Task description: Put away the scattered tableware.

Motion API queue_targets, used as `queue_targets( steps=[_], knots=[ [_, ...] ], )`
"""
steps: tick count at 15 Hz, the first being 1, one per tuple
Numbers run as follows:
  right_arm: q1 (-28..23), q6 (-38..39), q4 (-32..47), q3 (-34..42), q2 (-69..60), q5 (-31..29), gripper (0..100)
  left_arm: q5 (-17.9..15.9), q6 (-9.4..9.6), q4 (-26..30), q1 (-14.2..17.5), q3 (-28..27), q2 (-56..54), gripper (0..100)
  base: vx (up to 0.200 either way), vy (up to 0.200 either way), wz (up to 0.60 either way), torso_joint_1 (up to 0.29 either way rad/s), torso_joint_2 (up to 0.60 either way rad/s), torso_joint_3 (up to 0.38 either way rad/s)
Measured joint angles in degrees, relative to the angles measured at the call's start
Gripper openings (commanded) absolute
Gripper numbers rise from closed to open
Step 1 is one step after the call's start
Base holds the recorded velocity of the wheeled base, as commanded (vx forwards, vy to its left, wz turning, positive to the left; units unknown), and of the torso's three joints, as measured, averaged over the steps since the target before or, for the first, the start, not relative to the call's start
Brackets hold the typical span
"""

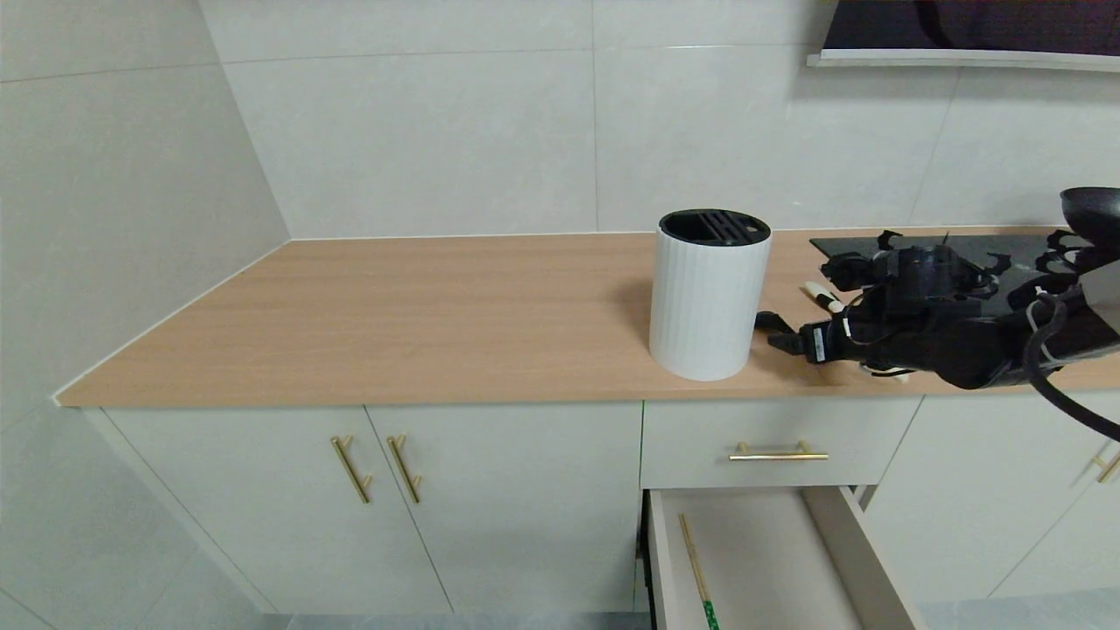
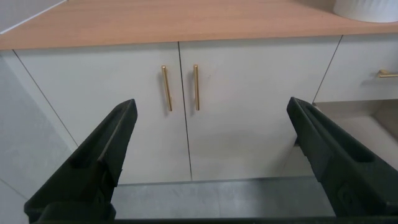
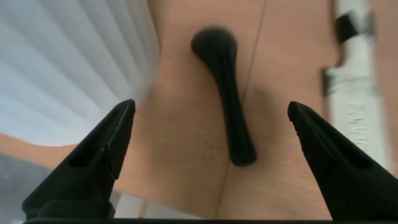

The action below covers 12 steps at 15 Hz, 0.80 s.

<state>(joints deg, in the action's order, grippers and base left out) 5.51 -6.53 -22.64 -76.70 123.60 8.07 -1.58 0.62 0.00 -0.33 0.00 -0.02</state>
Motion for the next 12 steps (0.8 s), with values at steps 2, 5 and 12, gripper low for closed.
queue_targets(
  steps=[2,5,12],
  knots=[
    [-0.28,0.02,-0.02,-1.08,1.93,-0.24,100,0.02,-0.02,0.00,-0.02,0.00,0.00,100,0.000,0.000,0.00,0.000,0.00,0.000],
    [-0.74,0.16,-0.93,-2.88,4.49,-1.10,100,0.02,0.00,0.00,0.00,-0.02,0.00,100,0.000,0.000,0.00,0.000,0.00,0.000],
    [-1.40,0.41,-2.45,-4.28,6.67,-2.11,100,0.02,0.00,0.00,0.00,-0.02,0.00,100,0.000,0.000,0.00,0.000,0.00,0.000]
  ],
)
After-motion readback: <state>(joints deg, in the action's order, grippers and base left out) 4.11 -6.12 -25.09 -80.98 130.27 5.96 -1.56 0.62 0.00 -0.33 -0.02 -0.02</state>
